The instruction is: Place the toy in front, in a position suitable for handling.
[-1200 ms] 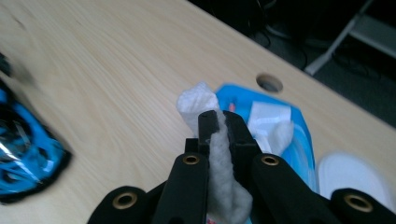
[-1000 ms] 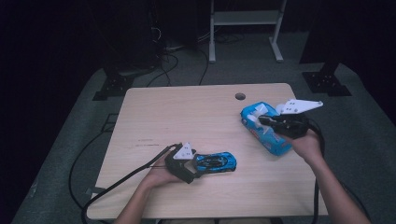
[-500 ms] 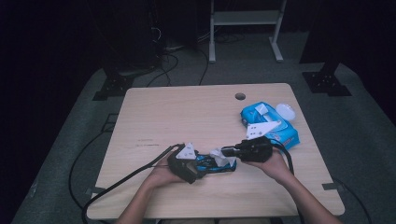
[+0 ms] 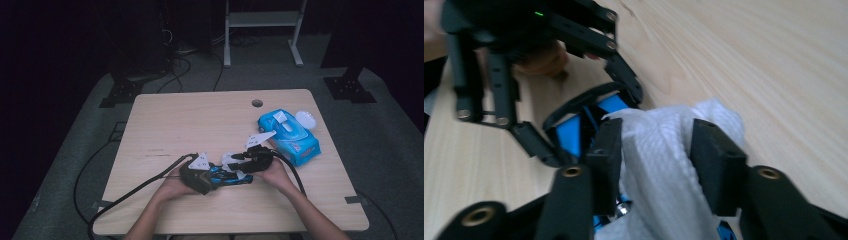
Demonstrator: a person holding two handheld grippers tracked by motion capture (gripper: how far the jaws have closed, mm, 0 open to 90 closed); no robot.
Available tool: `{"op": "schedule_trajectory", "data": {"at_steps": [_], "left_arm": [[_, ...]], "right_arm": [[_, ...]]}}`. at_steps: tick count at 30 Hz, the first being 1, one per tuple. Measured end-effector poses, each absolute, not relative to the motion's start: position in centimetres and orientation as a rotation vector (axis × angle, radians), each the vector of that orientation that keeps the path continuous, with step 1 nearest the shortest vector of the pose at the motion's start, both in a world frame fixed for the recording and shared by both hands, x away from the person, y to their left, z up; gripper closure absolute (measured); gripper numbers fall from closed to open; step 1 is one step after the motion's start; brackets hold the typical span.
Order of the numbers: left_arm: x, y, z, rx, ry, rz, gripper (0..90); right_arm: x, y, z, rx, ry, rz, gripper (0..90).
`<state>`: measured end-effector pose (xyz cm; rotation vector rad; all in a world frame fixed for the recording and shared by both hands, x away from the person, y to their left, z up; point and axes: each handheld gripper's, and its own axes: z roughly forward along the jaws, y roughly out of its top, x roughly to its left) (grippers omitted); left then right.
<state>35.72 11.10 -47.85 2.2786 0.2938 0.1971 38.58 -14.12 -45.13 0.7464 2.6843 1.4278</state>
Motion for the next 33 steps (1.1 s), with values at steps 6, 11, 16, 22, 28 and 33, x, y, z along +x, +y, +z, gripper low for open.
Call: {"op": "schedule_trajectory", "data": {"at_steps": [6, 11, 16, 22, 28, 33], "left_arm": [[35.8, 11.2, -47.8, 2.28, 0.292, 0.192, 20.4], [35.7, 11.3, -47.9, 2.28, 0.292, 0.192, 20.6], [35.6, 11.3, -47.9, 2.277, 0.297, 0.198, 20.5], [35.4, 11.4, -47.9, 2.283, 0.295, 0.207, 20.5], [35.5, 11.4, -47.9, 2.278, 0.298, 0.204, 20.7], [35.4, 11.5, -47.8, 2.285, 0.288, 0.202, 21.1]], "right_arm": [[39.2, -13.6, -46.3, 0.801, 2.704, 1.496, 82.9], [38.8, -14.7, -46.2, 0.768, 2.682, 1.442, 86.6], [37.1, -15.9, -45.0, 0.709, 2.687, 1.498, 86.7], [34.3, -15.5, -42.3, 0.556, 2.712, 1.531, 86.4], [33.9, -14.8, -43.1, 0.515, 2.766, 1.338, 72.4], [35.4, -14.0, -43.9, 0.54, 2.732, 1.342, 45.2]]}}
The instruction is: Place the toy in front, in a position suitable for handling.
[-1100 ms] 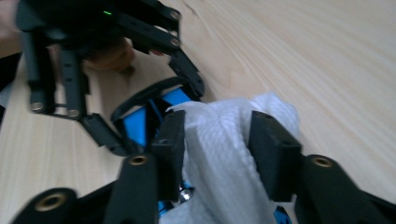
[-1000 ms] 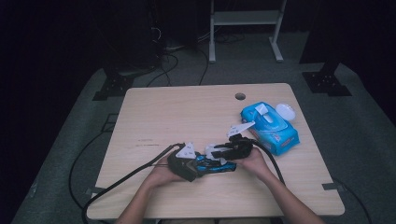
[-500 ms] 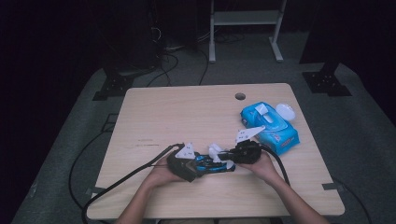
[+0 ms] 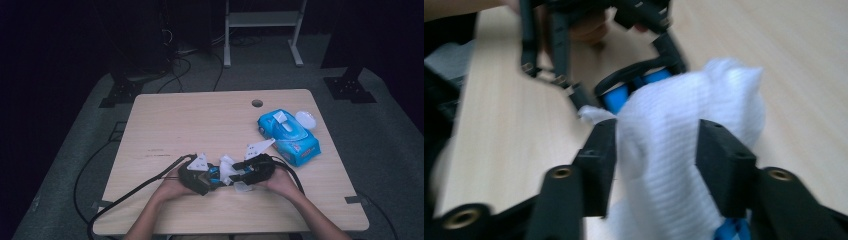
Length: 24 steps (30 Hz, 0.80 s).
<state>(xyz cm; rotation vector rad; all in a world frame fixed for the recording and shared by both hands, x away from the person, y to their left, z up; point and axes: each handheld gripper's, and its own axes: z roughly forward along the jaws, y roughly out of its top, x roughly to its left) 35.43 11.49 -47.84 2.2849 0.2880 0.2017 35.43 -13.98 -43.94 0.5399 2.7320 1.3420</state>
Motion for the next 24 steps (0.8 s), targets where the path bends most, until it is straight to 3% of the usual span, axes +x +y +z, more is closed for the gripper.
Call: {"op": "schedule_trajectory", "data": {"at_steps": [5, 10, 14, 18, 21, 22, 24], "left_arm": [[35.5, 11.5, -47.9, 2.285, 0.278, 0.207, 22.3], [35.5, 11.5, -47.9, 2.284, 0.273, 0.205, 22.4], [35.6, 11.5, -47.8, 2.287, 0.272, 0.204, 22.5], [35.5, 11.5, -47.8, 2.288, 0.274, 0.201, 22.5], [35.5, 11.4, -47.8, 2.287, 0.268, 0.205, 22.7], [35.5, 11.4, -47.8, 2.289, 0.268, 0.203, 22.7], [35.6, 11.5, -47.8, 2.292, 0.268, 0.198, 22.7]], "right_arm": [[37.0, -13.1, -44.4, 0.579, 2.664, 1.384, 40.3], [38.9, -11.9, -45.2, 0.679, 2.708, 1.474, 45.3], [39.9, -10.7, -46.0, 0.798, 2.772, 1.413, 54.5], [40.2, -10.5, -46.8, 0.884, 2.786, 1.497, 75.7], [40.2, -10.6, -46.7, 0.86, 2.79, 1.487, 77.8], [40.0, -10.5, -46.4, 0.819, 2.778, 1.458, 85.1], [39.4, -10.7, -45.5, 0.771, 2.71, 1.46, 87.1]]}}
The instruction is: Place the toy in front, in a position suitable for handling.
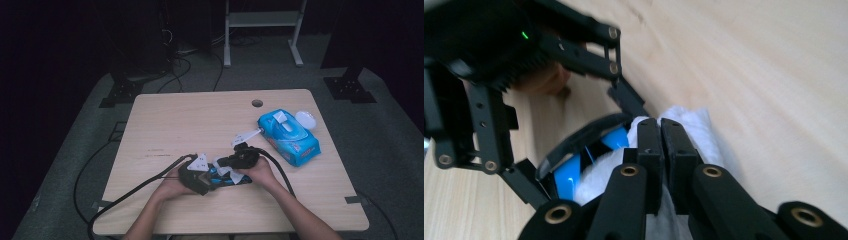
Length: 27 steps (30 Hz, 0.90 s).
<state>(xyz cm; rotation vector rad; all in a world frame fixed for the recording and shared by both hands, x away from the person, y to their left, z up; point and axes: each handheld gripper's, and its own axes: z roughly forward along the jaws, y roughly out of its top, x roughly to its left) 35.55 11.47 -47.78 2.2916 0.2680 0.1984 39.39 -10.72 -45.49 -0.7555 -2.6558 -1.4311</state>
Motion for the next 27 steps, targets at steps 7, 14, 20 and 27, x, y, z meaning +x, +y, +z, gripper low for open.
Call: {"op": "schedule_trajectory", "data": {"at_steps": [7, 14, 20, 27], "left_arm": [[35.5, 11.5, -47.8, 2.288, 0.273, 0.202, 22.8], [35.4, 11.5, -47.8, 2.29, 0.275, 0.2, 22.7], [35.5, 11.5, -47.8, 2.292, 0.268, 0.2, 23.1], [35.5, 11.6, -47.7, 2.298, 0.256, 0.195, 23.4]], "right_arm": [[37.0, -10.6, -44.7, -0.598, -2.715, -1.364, 88.2], [34.5, -9.8, -43.5, -0.376, -2.756, -1.372, 83.1], [35.2, -9.7, -43.7, -0.449, -2.886, -1.416, 64.2], [36.8, -7.8, -45.0, -0.57, -2.844, -1.365, 68.5]]}}
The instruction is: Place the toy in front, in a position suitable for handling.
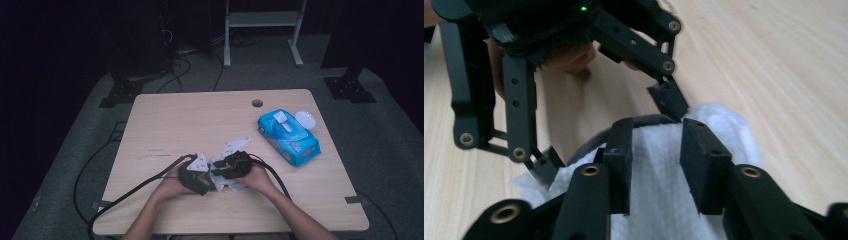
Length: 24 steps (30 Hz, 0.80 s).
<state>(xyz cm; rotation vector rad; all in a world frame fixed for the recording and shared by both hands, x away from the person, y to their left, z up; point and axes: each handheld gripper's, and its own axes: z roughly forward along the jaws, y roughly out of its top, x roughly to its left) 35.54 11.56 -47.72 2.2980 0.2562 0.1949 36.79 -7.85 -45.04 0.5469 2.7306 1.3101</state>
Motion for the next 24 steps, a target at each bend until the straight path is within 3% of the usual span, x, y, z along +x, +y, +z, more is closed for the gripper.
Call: {"op": "schedule_trajectory", "data": {"at_steps": [2, 9, 19, 22, 24], "left_arm": [[35.6, 11.6, -47.7, 2.301, 0.254, 0.195, 23.4], [35.2, 11.1, -47.7, 2.309, 0.219, 0.194, 24.1], [35.2, 11.2, -47.7, 2.31, 0.224, 0.196, 24.0], [35.2, 11.3, -47.7, 2.311, 0.219, 0.195, 24.0], [35.3, 11.3, -47.7, 2.311, 0.219, 0.193, 24.0]], "right_arm": [[36.7, -7.4, -45.5, 0.529, 2.778, 1.336, 81.7], [36.0, -8.1, -45.3, 0.473, 2.785, 1.308, 83.3], [36.9, -10.1, -43.6, 0.517, 2.651, 1.311, 49.1], [38.3, -9.7, -44.7, 0.593, 2.718, 1.322, 48.6], [38.7, -9.1, -45.5, 0.603, 2.785, 1.315, 55.1]]}}
